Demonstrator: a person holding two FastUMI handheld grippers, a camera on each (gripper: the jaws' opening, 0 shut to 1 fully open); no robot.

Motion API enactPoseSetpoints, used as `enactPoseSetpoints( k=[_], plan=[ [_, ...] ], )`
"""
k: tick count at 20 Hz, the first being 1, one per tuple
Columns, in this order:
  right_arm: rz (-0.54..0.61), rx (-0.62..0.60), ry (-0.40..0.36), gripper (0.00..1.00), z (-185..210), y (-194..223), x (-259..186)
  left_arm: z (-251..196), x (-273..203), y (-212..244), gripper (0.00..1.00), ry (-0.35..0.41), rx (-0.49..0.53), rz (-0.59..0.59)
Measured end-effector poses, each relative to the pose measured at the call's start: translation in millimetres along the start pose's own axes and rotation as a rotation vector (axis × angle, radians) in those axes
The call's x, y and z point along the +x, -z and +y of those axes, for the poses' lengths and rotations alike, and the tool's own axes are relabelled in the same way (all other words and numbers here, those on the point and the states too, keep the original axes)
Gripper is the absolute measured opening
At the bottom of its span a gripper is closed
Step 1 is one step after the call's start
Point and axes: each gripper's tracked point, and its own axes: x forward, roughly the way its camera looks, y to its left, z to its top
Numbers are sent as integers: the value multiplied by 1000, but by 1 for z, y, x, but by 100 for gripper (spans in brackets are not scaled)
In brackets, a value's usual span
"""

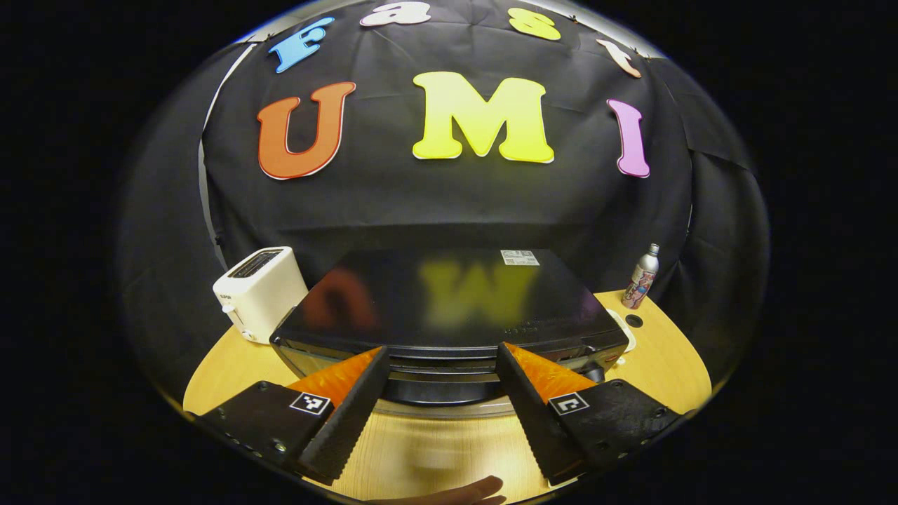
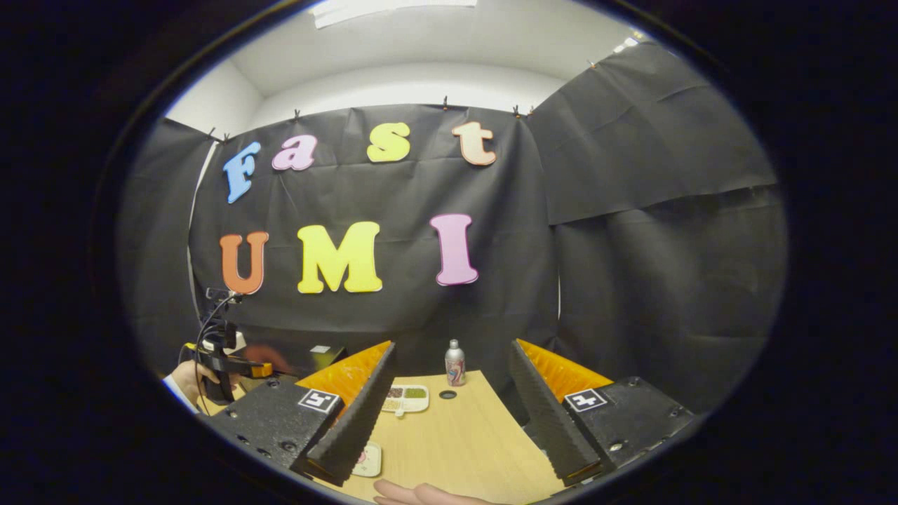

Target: Open the electric oven with the left hand, put the food in, and close the electric oven.

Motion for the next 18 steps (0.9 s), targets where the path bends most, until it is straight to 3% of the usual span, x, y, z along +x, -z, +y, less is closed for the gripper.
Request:
enactPoseSetpoints(
  k=[9,13,18],
  plan=[
    [19,11,-28,99,10,1,-24,-1,-41,27,97,29,-9,-42],
    [17,7,-50,99,19,-3,-36,-1,-51,43,96,22,62,-63],
    [-2,-17,-65,99,28,-11,-52,-3,-72,74,97,30,37,-60]
  ],
)
